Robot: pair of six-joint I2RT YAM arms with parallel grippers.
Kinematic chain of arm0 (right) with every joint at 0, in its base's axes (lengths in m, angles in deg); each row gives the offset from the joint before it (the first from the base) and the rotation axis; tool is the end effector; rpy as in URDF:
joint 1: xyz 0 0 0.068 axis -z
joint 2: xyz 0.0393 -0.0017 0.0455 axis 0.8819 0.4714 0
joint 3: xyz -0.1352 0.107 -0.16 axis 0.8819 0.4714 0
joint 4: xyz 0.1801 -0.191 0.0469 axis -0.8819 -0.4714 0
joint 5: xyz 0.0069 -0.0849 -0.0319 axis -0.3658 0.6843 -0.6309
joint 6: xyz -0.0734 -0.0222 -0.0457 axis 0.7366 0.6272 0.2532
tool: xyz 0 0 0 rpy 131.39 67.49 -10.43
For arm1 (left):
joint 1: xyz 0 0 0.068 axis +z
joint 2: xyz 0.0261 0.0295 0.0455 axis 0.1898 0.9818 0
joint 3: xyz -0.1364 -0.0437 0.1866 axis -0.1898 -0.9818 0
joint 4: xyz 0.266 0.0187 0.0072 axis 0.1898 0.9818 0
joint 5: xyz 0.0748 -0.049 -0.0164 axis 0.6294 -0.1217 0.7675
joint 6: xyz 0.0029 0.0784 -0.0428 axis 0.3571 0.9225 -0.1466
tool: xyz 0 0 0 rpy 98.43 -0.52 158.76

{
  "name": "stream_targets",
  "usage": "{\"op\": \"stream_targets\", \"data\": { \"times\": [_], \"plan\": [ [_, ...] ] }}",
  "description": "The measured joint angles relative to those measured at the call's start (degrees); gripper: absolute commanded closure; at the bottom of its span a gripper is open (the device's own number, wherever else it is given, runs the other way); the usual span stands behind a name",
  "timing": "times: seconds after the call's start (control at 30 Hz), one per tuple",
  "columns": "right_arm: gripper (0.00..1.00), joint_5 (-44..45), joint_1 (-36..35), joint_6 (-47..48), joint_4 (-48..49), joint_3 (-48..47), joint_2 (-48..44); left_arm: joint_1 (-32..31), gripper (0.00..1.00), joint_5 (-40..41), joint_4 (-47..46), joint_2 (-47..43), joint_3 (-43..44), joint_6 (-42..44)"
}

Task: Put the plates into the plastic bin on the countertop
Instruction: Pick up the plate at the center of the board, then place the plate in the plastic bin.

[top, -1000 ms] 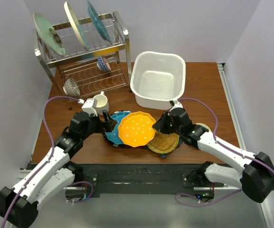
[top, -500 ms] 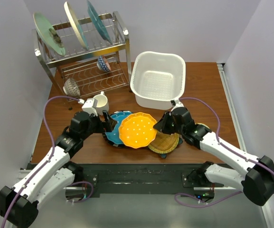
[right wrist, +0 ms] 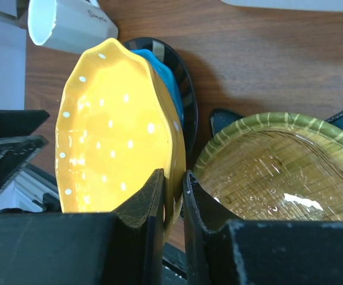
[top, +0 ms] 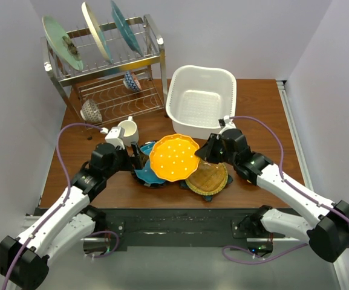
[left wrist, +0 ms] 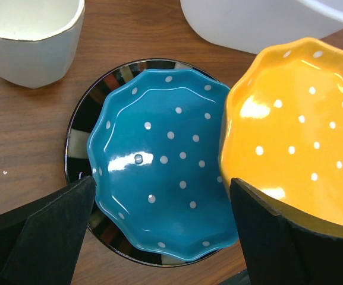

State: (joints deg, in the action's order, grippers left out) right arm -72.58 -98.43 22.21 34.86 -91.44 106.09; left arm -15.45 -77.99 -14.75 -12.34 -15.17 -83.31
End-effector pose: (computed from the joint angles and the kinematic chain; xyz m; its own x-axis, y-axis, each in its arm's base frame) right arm 0.2390 0.1799 0.2127 -0.7229 0.3340 -0.6048 -0.1533 0.7761 0.6117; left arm 0.2239 -0.1129 0.1913 -0.6001 -0.2920 -0.7447 0.1696 0.8634 -0.4752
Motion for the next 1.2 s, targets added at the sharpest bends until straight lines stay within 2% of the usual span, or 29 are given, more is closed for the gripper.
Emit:
{"op": "stream_targets", "data": {
  "times": [0.47,1.2],
  "plan": [
    [1.0,-0.96,2.23,2.91,-3.67,-6.95,2.29,0.0,0.0,-0.02,0.22,-0.02,-0.55,0.04],
    [1.0,-4.94,10.51,5.84,-5.84,-14.75,8.26,0.0,0.0,-0.04,0.15,-0.74,-0.87,0.07]
  ]
}}
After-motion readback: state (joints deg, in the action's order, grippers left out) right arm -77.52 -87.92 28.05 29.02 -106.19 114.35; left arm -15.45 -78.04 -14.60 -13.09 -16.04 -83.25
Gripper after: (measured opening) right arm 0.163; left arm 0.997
